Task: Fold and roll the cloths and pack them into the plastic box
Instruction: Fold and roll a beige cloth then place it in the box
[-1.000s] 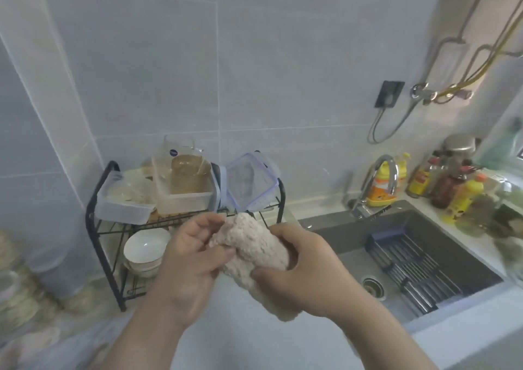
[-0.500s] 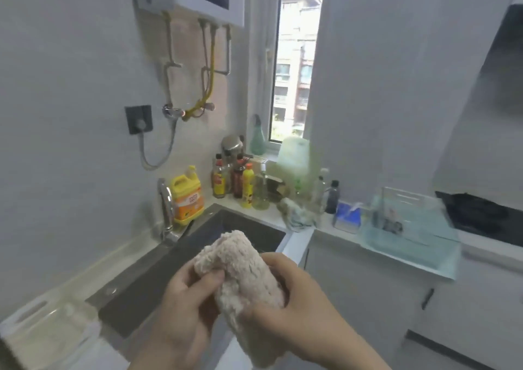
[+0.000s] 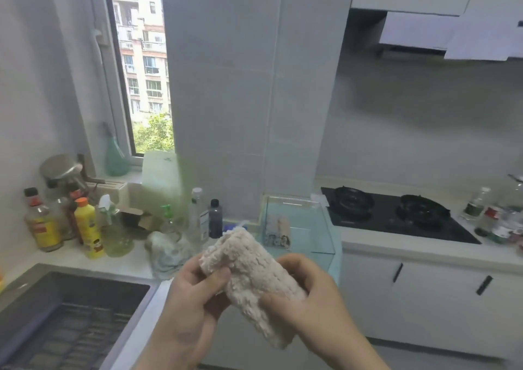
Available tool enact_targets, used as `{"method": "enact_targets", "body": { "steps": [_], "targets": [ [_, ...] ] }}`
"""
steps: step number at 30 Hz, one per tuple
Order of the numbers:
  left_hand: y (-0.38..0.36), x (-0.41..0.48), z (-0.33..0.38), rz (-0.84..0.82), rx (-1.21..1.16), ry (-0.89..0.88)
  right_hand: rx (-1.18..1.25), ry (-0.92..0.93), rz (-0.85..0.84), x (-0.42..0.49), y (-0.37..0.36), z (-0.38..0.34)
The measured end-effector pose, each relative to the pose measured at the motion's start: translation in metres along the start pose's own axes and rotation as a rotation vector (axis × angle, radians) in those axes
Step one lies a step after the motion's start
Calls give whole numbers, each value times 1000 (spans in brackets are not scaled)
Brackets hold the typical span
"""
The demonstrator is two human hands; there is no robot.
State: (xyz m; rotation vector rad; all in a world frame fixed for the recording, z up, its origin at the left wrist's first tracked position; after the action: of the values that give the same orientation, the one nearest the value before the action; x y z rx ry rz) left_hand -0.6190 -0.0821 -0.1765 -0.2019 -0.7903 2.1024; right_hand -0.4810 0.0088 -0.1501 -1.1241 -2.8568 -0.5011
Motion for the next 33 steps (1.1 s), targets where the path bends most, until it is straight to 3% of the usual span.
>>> {"method": "enact_targets", "body": {
  "steps": [11, 19, 23, 25, 29, 33],
  "targets": [
    [-40, 189, -120, -131, 104, 268, 91, -60, -149, 144, 73, 85],
    [-11, 373, -172, 106, 375, 236, -51, -316, 262, 315, 132, 179],
    [13, 433, -201, 59, 578, 277, -293, -453, 337, 371, 158, 246],
    [19, 447, -236, 0, 674, 390, -449, -525, 325, 390, 161, 286],
    [8, 443, -310, 64, 401, 758, -632, -610, 226, 416, 151, 361],
    [7, 445, -355, 173, 177, 857, -581, -668, 182, 427, 139, 415]
  ]
}}
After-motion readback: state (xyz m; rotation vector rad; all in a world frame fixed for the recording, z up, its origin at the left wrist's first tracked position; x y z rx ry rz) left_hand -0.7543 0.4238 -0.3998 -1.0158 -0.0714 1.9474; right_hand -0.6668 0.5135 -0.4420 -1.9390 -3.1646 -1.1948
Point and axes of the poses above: each hand's wrist, its own x-axis towards the middle knuckle, its own y-axis out of the back of the hand, z = x × y, the point moved 8 cm from there along x, towards the middle knuckle, and after that the axes turned 2 degrees about -x, right-handed, at the moved point
